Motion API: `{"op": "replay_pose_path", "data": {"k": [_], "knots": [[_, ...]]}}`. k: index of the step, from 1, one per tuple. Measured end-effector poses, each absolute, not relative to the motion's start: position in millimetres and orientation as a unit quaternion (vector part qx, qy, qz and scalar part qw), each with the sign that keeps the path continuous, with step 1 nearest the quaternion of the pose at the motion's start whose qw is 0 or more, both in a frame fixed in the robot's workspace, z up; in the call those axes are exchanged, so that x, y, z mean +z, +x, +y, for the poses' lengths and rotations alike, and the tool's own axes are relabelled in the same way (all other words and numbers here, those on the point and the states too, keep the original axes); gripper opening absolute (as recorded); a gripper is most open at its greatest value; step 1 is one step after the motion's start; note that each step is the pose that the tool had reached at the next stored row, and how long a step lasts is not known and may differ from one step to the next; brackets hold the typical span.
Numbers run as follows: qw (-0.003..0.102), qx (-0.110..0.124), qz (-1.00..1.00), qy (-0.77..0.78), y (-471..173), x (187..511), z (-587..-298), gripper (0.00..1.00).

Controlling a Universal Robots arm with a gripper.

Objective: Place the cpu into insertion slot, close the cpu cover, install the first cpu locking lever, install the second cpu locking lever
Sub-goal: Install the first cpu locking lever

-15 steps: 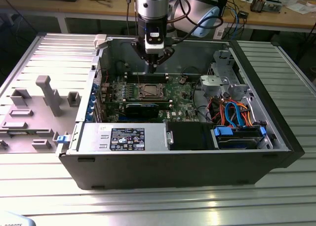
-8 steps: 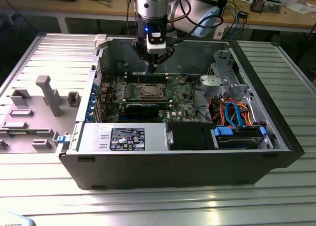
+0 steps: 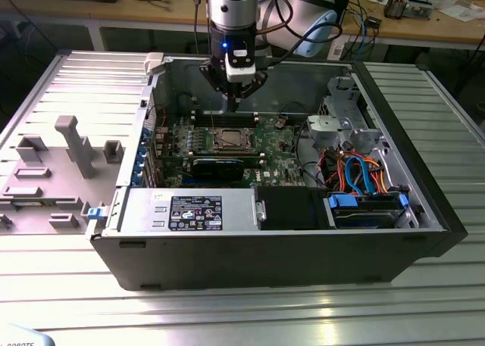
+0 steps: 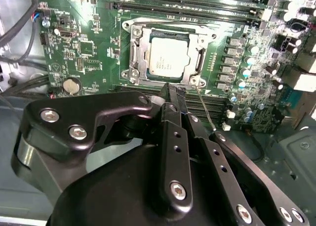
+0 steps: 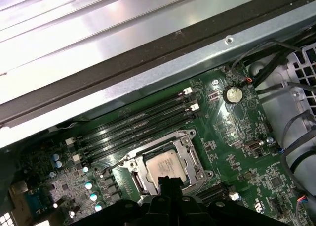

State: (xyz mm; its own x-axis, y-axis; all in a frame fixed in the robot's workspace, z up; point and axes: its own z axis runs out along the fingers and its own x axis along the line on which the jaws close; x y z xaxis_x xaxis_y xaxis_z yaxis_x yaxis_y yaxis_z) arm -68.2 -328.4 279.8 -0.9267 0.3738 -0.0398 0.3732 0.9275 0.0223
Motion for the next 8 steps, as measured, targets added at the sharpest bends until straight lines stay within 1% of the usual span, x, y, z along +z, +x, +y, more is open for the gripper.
{"op": "replay_pose_path", "data": {"k": [8], "knots": [[0.021, 0.009, 0.994, 0.109, -68.9, 279.8, -328.4, 0.11]]}}
